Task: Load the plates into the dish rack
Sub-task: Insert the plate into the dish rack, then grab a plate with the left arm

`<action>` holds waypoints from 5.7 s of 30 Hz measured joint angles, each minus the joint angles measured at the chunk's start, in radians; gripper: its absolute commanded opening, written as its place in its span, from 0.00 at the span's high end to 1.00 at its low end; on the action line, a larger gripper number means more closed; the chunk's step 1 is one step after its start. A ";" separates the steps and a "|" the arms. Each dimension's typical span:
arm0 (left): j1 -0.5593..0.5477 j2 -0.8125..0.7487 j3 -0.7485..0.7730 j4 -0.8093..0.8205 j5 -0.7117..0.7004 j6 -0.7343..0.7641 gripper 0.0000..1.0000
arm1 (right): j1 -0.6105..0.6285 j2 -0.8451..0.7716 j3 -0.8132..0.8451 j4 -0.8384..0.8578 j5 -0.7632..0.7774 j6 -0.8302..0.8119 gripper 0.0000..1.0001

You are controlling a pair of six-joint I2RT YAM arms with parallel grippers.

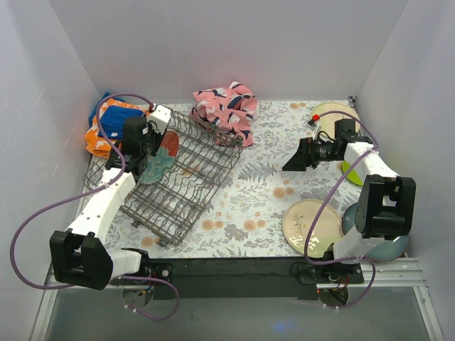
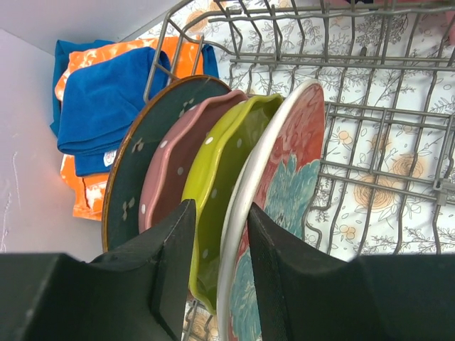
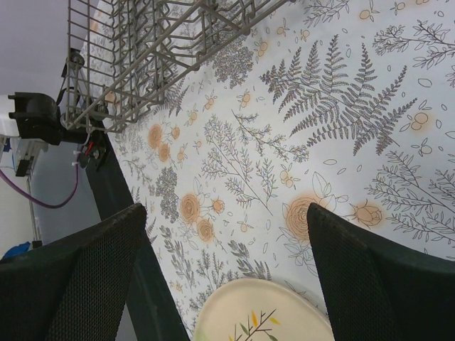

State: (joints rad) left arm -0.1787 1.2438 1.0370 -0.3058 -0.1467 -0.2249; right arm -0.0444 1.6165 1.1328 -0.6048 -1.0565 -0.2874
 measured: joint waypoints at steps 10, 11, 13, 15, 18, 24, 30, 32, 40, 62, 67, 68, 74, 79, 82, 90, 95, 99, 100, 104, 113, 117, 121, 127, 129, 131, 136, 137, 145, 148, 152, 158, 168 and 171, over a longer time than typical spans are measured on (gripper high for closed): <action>0.000 -0.034 0.027 -0.026 0.000 -0.019 0.59 | 0.000 -0.003 0.000 0.000 0.011 -0.002 0.01; 0.000 -0.038 0.036 -0.030 0.000 -0.022 0.58 | 0.000 -0.004 0.000 0.000 0.014 -0.004 0.02; 0.000 -0.048 0.057 -0.032 -0.004 -0.029 0.56 | 0.000 -0.008 0.000 -0.002 0.026 -0.008 0.02; 0.000 -0.060 0.086 -0.035 -0.012 -0.041 0.53 | 0.000 -0.011 0.000 -0.008 0.041 -0.013 0.02; 0.000 -0.076 0.127 -0.046 -0.022 -0.061 0.48 | 0.000 -0.015 0.005 -0.026 0.068 -0.033 0.02; 0.000 -0.125 0.198 -0.101 -0.027 -0.141 0.39 | 0.000 -0.032 0.032 -0.061 0.166 -0.101 0.02; 0.000 -0.196 0.203 -0.177 -0.006 -0.257 0.22 | 0.000 -0.057 0.085 -0.091 0.293 -0.183 0.02; 0.000 -0.213 0.204 -0.201 0.009 -0.306 0.22 | 0.000 -0.062 0.104 -0.097 0.333 -0.205 0.02; 0.000 -0.310 0.196 -0.280 0.116 -0.529 0.19 | 0.000 -0.087 0.154 -0.091 0.509 -0.302 0.02; 0.000 -0.550 0.005 -0.299 0.288 -0.959 0.14 | 0.000 -0.185 -0.014 0.291 0.950 -0.304 0.02; 0.000 -0.569 -0.016 -0.292 0.316 -1.006 0.14 | 0.001 -0.061 -0.017 0.321 0.994 -0.373 0.02; 0.000 -0.568 -0.017 -0.292 0.320 -1.012 0.14 | 0.003 -0.035 -0.017 0.339 1.017 -0.391 0.03; 0.000 -0.564 -0.026 -0.289 0.345 -1.046 0.14 | 0.014 0.144 0.035 0.431 1.137 -0.512 0.12; 0.000 -0.554 -0.029 -0.285 0.359 -1.058 0.14 | 0.015 0.319 0.203 0.428 1.158 -0.589 0.20; 0.000 -0.539 -0.029 -0.284 0.369 -1.062 0.14 | 0.015 0.423 0.363 0.399 1.141 -0.618 0.24; 0.000 -0.490 -0.029 -0.258 0.395 -1.075 0.14 | 0.015 0.610 0.668 0.249 1.029 -0.616 0.36; 0.000 -0.460 -0.029 -0.247 0.407 -1.077 0.14 | 0.015 0.665 0.720 0.167 0.966 -0.600 0.44; 0.000 -0.434 -0.029 -0.241 0.420 -1.077 0.14 | 0.014 0.696 0.735 0.127 0.948 -0.594 0.47; 0.000 -0.428 -0.029 -0.240 0.422 -1.077 0.14 | 0.014 0.697 0.744 0.122 0.948 -0.588 0.47; 0.000 -0.413 -0.029 -0.240 0.429 -1.077 0.14 | 0.006 0.713 0.780 0.111 0.943 -0.566 0.50; 0.000 -0.408 -0.028 -0.231 0.451 -1.093 0.14 | -0.034 0.747 0.817 0.084 0.905 -0.534 0.81; 0.000 -0.402 -0.028 -0.224 0.462 -1.104 0.14 | -0.039 0.747 0.822 0.069 0.870 -0.532 0.99; 0.000 -0.399 -0.029 -0.203 0.486 -1.130 0.14 | -0.041 0.735 0.808 0.070 0.842 -0.539 0.99; 0.000 -0.396 -0.072 -0.127 0.547 -1.211 0.16 | -0.032 0.629 0.631 0.114 0.786 -0.569 0.99; 0.000 -0.382 -0.095 -0.106 0.573 -1.243 0.17 | -0.019 0.590 0.571 0.112 0.765 -0.575 0.99; 0.000 -0.365 -0.106 -0.095 0.590 -1.268 0.18 | -0.002 0.553 0.517 0.112 0.747 -0.576 0.99; -0.005 -0.321 -0.117 -0.043 0.635 -1.337 0.20 | 0.061 0.425 0.323 0.142 0.713 -0.582 0.99; -0.010 -0.315 -0.123 -0.026 0.640 -1.353 0.20 | 0.079 0.395 0.281 0.146 0.709 -0.583 0.99; -0.196 -0.214 -0.163 0.074 0.605 -1.434 0.21 | 0.261 0.200 0.020 0.159 0.649 -0.575 0.99; -0.248 -0.167 -0.175 0.106 0.587 -1.457 0.23 | 0.307 0.156 -0.037 0.157 0.616 -0.564 0.99; -0.295 -0.124 -0.190 0.145 0.557 -1.485 0.25 | 0.344 0.113 -0.093 0.152 0.575 -0.548 0.99; -0.375 -0.056 -0.191 0.202 0.521 -1.520 0.28 | 0.385 0.070 -0.143 0.120 0.520 -0.526 0.98; -0.531 0.161 -0.141 0.238 0.422 -1.576 0.35 | 0.332 0.047 -0.069 -0.011 0.500 -0.444 0.53; -0.575 0.229 -0.092 0.229 0.380 -1.596 0.37 | 0.253 0.019 -0.013 -0.015 0.499 -0.420 0.50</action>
State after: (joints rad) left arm -0.7532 1.4727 0.9451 -0.0769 0.2329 -1.8206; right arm 0.2085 1.6356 1.1194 -0.6201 -0.5571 -0.7078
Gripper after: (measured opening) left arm 0.648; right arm 0.466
